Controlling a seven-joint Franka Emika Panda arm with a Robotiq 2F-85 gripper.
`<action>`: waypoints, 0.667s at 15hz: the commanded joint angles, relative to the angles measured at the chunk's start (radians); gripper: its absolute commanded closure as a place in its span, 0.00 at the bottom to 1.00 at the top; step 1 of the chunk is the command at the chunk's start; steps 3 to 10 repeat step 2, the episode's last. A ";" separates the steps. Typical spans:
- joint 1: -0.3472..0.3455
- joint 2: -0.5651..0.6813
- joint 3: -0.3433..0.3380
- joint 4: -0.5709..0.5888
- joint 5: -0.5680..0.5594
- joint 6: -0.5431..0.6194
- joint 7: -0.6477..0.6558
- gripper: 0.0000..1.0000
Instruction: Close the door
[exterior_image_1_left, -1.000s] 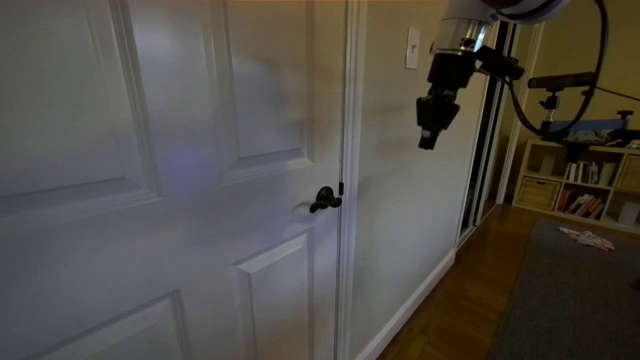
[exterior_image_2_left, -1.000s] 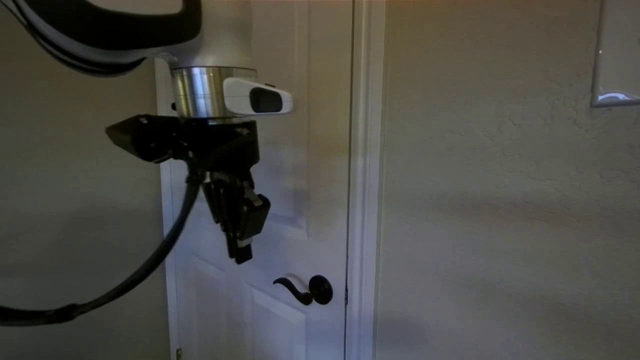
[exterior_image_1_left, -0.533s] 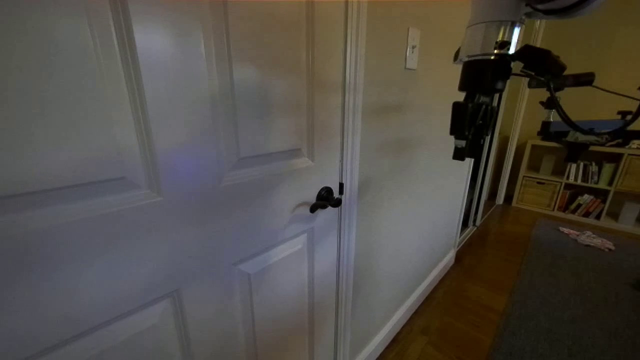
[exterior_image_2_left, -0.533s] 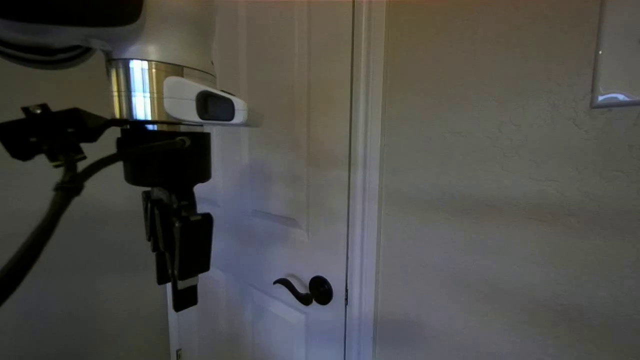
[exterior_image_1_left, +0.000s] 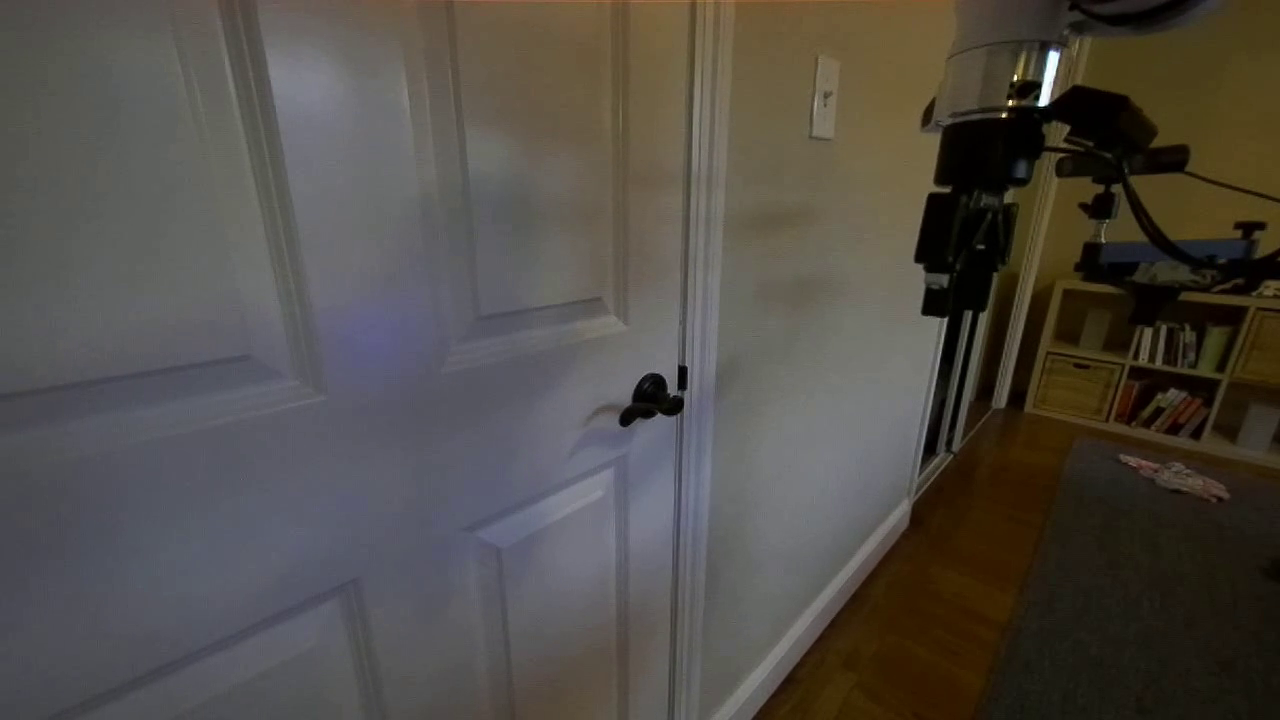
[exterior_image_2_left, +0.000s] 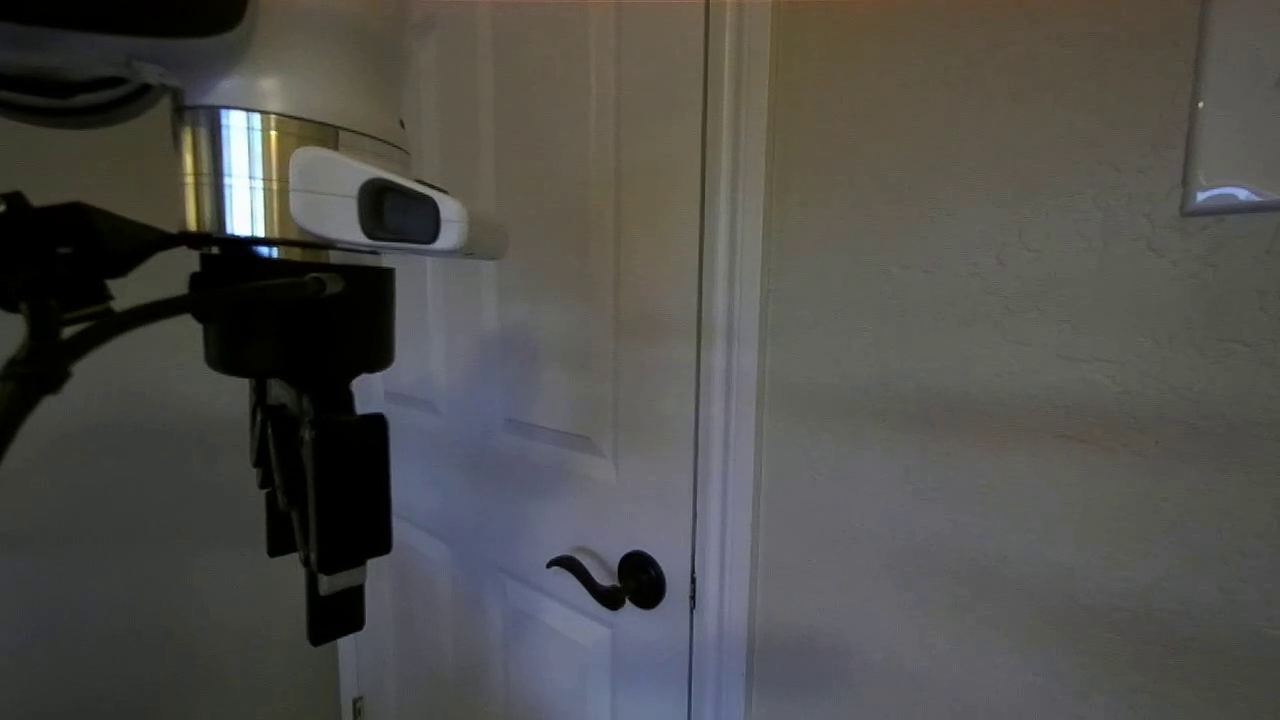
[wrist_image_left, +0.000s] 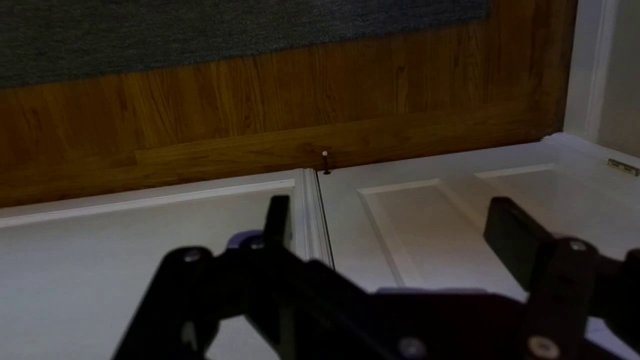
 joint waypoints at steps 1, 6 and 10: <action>0.014 0.000 -0.015 0.002 -0.001 -0.003 0.001 0.00; 0.014 0.000 -0.015 0.002 -0.001 -0.003 0.001 0.00; 0.014 0.000 -0.015 0.002 -0.001 -0.003 0.001 0.00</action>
